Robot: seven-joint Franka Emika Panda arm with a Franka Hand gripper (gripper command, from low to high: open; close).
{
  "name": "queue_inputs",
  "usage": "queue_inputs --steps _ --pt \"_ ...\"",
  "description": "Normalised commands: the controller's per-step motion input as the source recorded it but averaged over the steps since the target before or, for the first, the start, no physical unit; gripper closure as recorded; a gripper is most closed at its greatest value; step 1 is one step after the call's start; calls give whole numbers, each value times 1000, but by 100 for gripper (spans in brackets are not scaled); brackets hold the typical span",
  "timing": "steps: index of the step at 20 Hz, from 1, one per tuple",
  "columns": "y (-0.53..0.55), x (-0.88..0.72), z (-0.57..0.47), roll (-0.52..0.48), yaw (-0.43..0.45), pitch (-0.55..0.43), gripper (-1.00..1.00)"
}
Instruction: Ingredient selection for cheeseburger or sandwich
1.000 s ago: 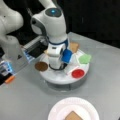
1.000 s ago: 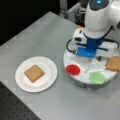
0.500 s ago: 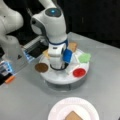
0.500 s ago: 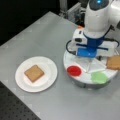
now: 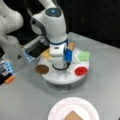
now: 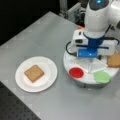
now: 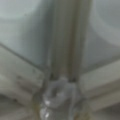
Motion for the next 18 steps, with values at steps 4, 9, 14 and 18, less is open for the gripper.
queue_inputs --steps 4,9,14,18 --pt "-89 -69 -26 60 250 -82 -100" --pt "-77 -47 -4 71 211 -80 -100" --pt "-62 -20 19 71 186 -90 -100" --pt "-43 -10 24 61 187 -101 -100"
